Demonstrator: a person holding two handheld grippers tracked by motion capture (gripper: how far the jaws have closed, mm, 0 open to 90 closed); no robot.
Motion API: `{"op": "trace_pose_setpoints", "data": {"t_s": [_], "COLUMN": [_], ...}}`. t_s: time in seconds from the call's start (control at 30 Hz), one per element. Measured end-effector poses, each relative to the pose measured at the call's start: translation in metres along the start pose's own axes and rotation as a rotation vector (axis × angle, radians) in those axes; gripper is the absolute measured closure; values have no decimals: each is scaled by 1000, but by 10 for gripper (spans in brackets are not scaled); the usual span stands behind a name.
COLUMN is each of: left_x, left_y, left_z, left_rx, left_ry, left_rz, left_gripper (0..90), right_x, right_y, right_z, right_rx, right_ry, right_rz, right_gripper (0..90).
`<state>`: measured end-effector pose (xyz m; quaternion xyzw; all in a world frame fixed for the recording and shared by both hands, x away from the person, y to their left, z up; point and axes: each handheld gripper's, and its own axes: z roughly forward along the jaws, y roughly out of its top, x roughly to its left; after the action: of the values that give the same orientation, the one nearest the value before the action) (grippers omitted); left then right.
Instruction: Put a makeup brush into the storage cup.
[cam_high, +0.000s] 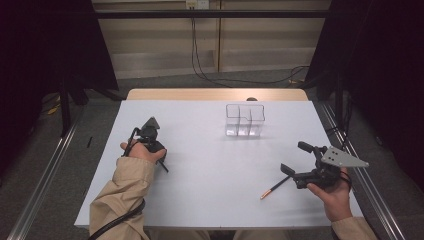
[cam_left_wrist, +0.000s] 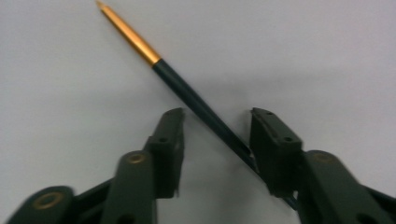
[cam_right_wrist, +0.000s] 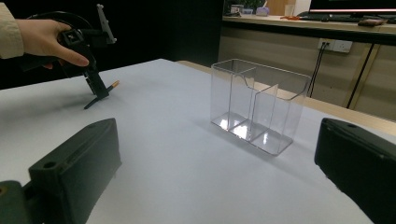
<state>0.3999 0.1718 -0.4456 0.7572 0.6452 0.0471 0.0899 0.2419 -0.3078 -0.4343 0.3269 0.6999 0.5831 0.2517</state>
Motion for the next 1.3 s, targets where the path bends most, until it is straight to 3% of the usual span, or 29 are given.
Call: {"op": "trace_pose_setpoints", "data": {"t_s": [0.07, 0.13, 0.23, 0.33, 0.8, 1.3], "left_x": [1, 2, 0, -1, -2, 2], "left_y": [-1, -1, -1, -1, 2, 1], "left_z": [0, -1, -2, -2, 0, -3], "left_rx": [-3, -6, 4, 18, 34, 14], "left_ry": [4, 8, 15, 9, 13, -23], "left_rz": [7, 32, 34, 44, 58, 89], "left_gripper": [641, 667, 692, 837, 839, 841], "right_x": [0, 0, -1, -1, 0, 0], "right_y": [0, 1, 1, 1, 0, 0], "right_z": [0, -1, -1, -1, 0, 0], "right_rx": [-5, -7, -6, -3, 4, 3], "right_ry": [2, -4, -4, -3, 1, 2], "right_rz": [0, 1, 0, -1, 3, 5], "right_gripper": [0, 0, 0, 0, 0, 0]}}
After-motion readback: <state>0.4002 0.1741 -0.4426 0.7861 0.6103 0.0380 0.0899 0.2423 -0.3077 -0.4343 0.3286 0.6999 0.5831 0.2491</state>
